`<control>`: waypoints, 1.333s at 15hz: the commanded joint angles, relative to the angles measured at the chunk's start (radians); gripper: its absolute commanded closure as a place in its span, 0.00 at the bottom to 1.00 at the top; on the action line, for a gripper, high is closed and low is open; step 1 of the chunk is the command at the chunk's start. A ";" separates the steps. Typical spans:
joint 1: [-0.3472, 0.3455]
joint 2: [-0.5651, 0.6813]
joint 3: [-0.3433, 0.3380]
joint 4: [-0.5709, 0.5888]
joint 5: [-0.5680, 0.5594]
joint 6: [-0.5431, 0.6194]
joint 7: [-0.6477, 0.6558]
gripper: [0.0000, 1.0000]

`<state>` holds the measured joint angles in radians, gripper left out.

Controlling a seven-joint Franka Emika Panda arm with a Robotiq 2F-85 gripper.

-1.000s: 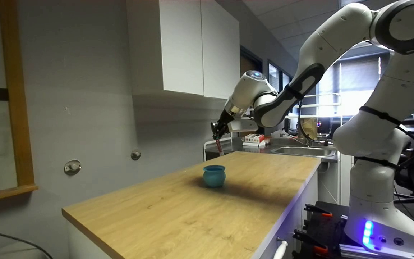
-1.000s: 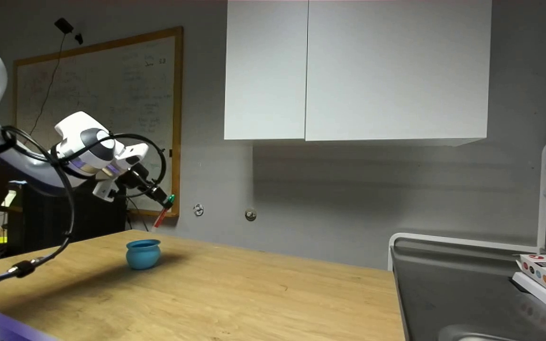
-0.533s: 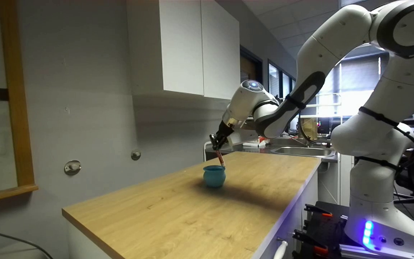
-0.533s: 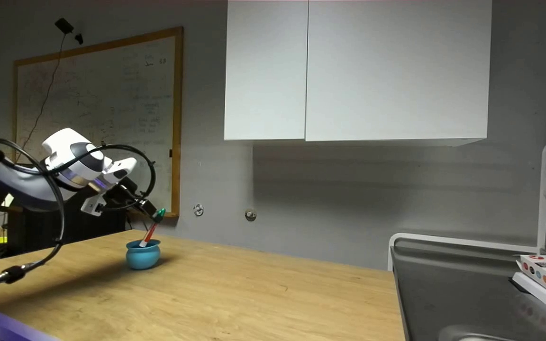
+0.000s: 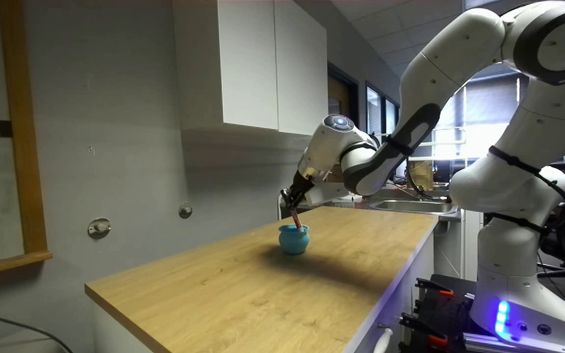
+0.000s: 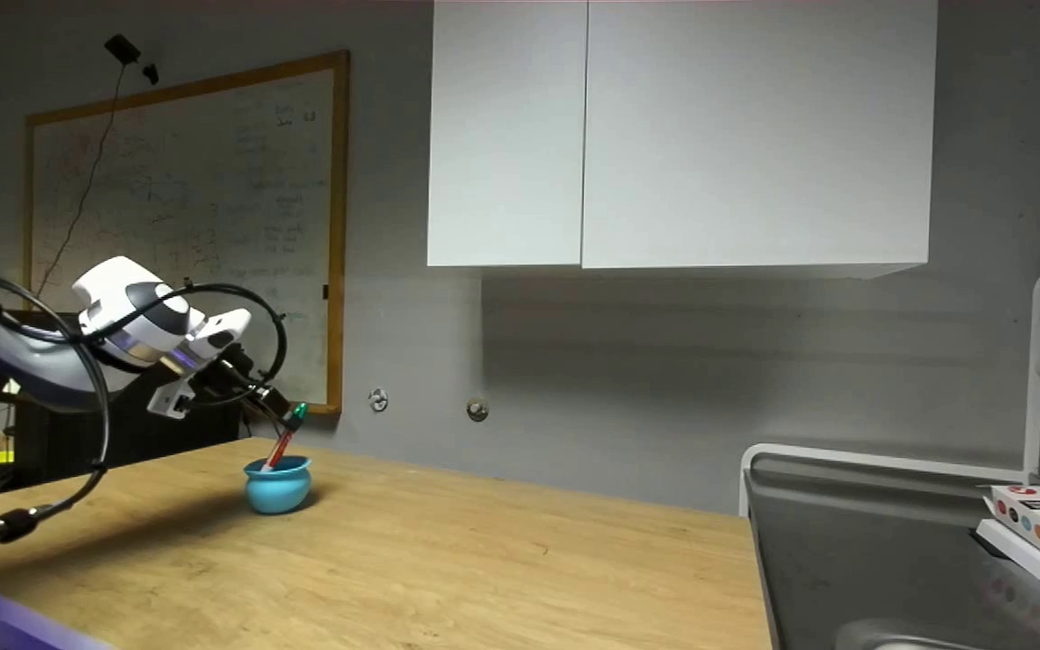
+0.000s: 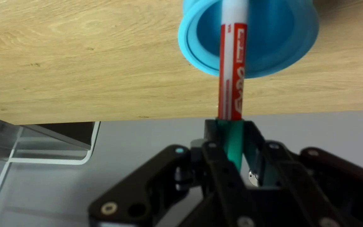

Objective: Put the marker in the bowl

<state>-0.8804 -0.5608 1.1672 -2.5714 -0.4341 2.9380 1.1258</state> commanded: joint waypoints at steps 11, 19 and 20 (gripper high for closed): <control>-0.255 -0.070 0.216 0.078 0.227 -0.005 -0.097 0.93; -0.389 -0.139 0.341 0.117 0.326 0.002 -0.120 0.94; -0.404 -0.153 0.360 0.121 0.337 0.002 -0.122 0.94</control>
<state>-1.2238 -0.6554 1.4630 -2.4746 -0.1412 2.9391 1.0285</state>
